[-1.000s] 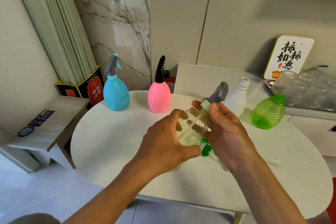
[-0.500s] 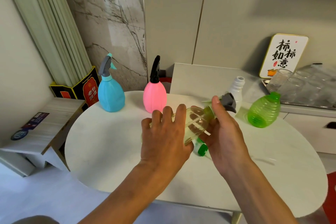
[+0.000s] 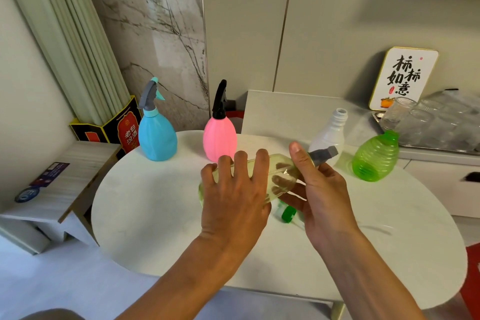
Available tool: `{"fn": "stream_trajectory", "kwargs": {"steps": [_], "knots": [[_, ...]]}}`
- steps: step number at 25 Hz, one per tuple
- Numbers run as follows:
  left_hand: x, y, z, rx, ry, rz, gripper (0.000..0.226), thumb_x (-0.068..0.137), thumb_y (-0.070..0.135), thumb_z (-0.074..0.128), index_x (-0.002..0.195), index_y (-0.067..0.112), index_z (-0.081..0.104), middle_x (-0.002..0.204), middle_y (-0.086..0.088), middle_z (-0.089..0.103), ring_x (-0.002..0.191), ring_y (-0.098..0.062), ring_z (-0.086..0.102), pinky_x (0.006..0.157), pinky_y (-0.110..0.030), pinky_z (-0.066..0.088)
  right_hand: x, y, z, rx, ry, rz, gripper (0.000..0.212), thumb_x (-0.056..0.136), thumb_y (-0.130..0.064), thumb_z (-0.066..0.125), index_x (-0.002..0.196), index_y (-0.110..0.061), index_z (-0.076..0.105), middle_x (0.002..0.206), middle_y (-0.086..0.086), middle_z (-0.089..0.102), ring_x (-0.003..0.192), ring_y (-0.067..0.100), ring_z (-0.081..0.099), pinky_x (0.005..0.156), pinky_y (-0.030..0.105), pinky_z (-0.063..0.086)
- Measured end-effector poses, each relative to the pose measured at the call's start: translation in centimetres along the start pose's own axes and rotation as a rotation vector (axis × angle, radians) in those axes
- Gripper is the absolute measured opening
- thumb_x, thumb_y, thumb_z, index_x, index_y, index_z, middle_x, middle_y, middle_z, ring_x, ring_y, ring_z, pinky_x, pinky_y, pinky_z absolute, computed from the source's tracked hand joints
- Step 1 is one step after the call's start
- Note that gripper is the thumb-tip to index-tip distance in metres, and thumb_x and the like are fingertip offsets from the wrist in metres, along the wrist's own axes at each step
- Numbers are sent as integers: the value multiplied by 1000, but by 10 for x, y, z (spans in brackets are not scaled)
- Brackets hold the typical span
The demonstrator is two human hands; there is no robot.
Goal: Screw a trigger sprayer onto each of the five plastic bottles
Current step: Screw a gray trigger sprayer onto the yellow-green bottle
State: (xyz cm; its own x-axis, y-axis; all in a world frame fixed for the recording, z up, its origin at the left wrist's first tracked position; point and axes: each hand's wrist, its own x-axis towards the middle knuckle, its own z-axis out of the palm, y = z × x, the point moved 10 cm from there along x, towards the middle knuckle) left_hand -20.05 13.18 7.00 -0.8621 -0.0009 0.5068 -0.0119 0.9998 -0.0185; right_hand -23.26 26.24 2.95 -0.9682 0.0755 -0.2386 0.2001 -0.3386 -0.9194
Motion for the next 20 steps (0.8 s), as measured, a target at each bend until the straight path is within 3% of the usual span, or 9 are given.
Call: {"fn": "stream_trajectory", "kwargs": {"steps": [4, 7, 12, 15, 20], "knots": [[-2, 6, -2, 59, 23, 20, 100, 52, 45, 88, 134, 13, 40, 117, -24, 61, 101, -42, 60, 82, -55, 49, 2, 6, -3, 14, 41, 5, 45, 78, -50, 72, 110, -19, 67, 99, 4, 77, 86, 25, 75, 76, 39, 60], [-8, 19, -2, -31, -2, 58, 95, 63, 45, 77, 144, 16, 36, 126, -23, 56, 109, -42, 56, 87, -57, 46, 4, 4, -8, 43, 62, -34, 42, 83, -50, 67, 113, -21, 67, 101, 5, 77, 92, 26, 74, 73, 37, 58], [0, 1, -7, -309, -46, 40, 88, 65, 59, 66, 139, 28, 30, 123, -2, 47, 108, -20, 43, 82, -37, 48, 12, -8, -6, 92, -74, -60, 45, 83, -39, 66, 112, -4, 68, 103, 16, 76, 95, 34, 73, 84, 44, 57], [2, -11, 0, -445, -132, -17, 87, 67, 61, 66, 138, 37, 21, 131, 2, 43, 114, -18, 41, 88, -36, 49, 14, -9, 2, 107, -168, -57, 47, 78, -38, 66, 116, -12, 69, 109, 17, 75, 99, 36, 71, 91, 49, 54], [-12, 3, -9, -150, 2, 53, 93, 60, 53, 80, 137, 22, 40, 119, -11, 62, 99, -30, 60, 76, -46, 51, 15, 1, 1, 117, -130, 7, 57, 68, -41, 77, 113, -7, 67, 112, 16, 74, 94, 29, 72, 83, 42, 57]]}}
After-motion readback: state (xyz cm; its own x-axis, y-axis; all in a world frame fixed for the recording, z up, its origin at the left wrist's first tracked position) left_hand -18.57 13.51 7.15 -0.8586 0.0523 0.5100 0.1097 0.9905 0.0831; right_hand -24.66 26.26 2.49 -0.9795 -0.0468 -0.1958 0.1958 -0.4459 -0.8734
